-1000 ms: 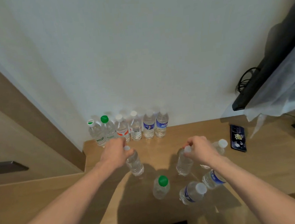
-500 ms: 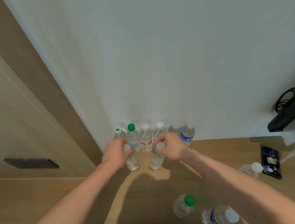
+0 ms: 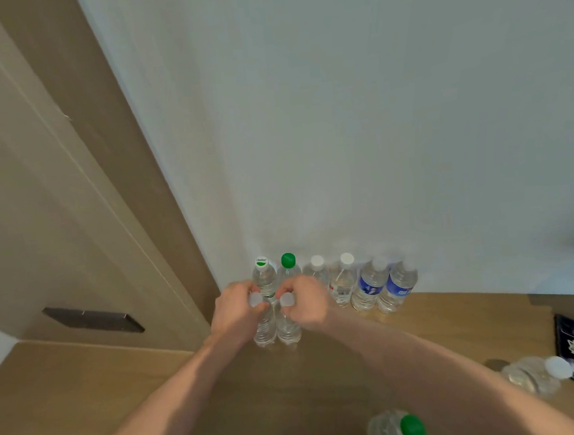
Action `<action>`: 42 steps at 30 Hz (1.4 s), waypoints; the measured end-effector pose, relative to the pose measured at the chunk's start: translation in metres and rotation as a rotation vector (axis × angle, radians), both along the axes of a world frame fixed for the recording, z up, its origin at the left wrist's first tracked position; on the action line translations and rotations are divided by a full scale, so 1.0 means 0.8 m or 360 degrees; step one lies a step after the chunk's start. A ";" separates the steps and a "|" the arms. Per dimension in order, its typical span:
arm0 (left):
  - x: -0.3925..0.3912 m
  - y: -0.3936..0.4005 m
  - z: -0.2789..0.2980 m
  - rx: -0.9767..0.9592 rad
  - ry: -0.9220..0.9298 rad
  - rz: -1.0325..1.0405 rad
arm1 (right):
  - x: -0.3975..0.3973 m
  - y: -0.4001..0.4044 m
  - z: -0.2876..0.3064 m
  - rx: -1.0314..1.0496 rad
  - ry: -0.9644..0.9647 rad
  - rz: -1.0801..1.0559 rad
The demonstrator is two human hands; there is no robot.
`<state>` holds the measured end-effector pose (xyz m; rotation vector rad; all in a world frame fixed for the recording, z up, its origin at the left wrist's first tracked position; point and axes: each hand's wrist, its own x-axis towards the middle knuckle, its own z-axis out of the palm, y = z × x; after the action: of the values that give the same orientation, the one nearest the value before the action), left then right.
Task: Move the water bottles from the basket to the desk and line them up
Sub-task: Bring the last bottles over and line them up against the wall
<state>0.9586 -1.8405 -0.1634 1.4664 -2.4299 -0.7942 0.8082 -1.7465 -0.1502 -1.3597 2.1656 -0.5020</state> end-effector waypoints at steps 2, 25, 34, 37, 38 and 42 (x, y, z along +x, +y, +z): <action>0.000 -0.001 -0.002 0.0015 0.0020 0.0009 | 0.001 -0.002 -0.002 -0.0008 -0.0013 0.0002; 0.006 0.133 0.064 -0.0028 0.0256 -0.0600 | -0.071 0.238 0.122 0.0087 -0.0125 -0.0078; -0.036 0.258 0.069 0.0201 -0.0073 -0.1322 | -0.096 0.426 0.102 0.0544 0.0053 -0.0229; -0.049 0.278 0.066 0.0187 -0.0182 -0.1418 | -0.099 0.457 0.079 0.0515 -0.0044 -0.0307; -0.052 0.284 0.066 0.0168 -0.0207 -0.1423 | -0.101 0.464 0.073 0.0472 -0.0049 -0.0346; -0.072 0.315 0.074 0.0121 -0.0163 -0.1385 | -0.123 0.488 0.064 0.0309 -0.0011 -0.0587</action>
<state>0.9012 -1.5883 -0.1040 0.3966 -3.1421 -0.9605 0.7100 -1.3562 -0.0989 -0.8582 2.3994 -0.4160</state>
